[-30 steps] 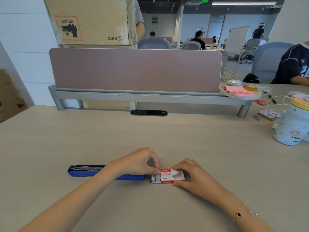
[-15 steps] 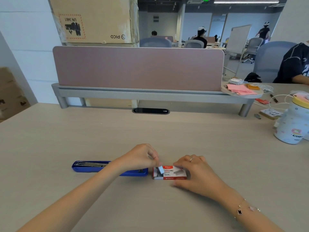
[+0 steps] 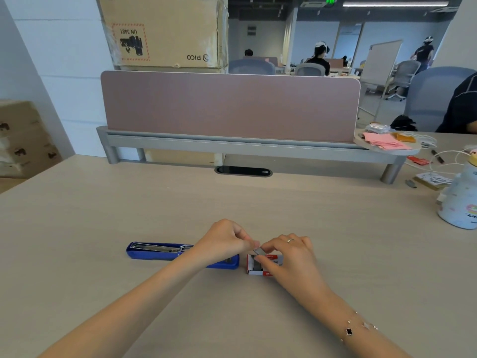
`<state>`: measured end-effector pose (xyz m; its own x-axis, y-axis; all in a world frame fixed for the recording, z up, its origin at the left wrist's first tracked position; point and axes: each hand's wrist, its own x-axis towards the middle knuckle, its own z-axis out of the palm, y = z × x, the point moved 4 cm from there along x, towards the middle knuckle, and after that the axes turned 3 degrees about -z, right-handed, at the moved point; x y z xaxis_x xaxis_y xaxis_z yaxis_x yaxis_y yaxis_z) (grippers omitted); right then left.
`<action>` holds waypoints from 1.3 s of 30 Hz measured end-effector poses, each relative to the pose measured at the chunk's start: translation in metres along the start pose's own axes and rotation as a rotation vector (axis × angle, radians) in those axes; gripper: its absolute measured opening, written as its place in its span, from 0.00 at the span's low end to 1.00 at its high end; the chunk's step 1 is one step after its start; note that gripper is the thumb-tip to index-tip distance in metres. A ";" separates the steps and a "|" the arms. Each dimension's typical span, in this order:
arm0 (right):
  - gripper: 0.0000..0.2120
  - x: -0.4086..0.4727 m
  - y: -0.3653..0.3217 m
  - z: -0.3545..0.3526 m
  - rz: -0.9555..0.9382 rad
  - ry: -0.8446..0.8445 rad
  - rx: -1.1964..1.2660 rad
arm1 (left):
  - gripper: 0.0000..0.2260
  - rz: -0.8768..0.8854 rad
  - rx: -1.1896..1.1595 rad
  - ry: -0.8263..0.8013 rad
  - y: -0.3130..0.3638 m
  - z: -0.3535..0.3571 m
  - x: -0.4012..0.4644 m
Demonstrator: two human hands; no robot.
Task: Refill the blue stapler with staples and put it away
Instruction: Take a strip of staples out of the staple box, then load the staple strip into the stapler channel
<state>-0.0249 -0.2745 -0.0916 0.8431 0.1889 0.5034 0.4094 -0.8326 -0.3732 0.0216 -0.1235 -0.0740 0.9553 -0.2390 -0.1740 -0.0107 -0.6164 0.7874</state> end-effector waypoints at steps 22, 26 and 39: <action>0.09 0.027 -0.030 0.019 -0.126 -0.072 0.005 | 0.08 0.263 0.328 0.150 -0.026 -0.037 -0.011; 0.09 0.033 -0.034 0.023 -0.145 -0.115 0.009 | 0.08 0.282 0.402 0.116 -0.031 -0.042 -0.014; 0.09 0.044 -0.043 0.033 -0.041 -0.210 0.138 | 0.08 0.318 0.568 0.053 -0.041 -0.058 -0.017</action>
<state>0.0055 -0.2133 -0.0790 0.8726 0.3372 0.3533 0.4766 -0.7457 -0.4655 0.0231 -0.0509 -0.0694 0.8931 -0.4462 0.0568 -0.4354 -0.8260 0.3580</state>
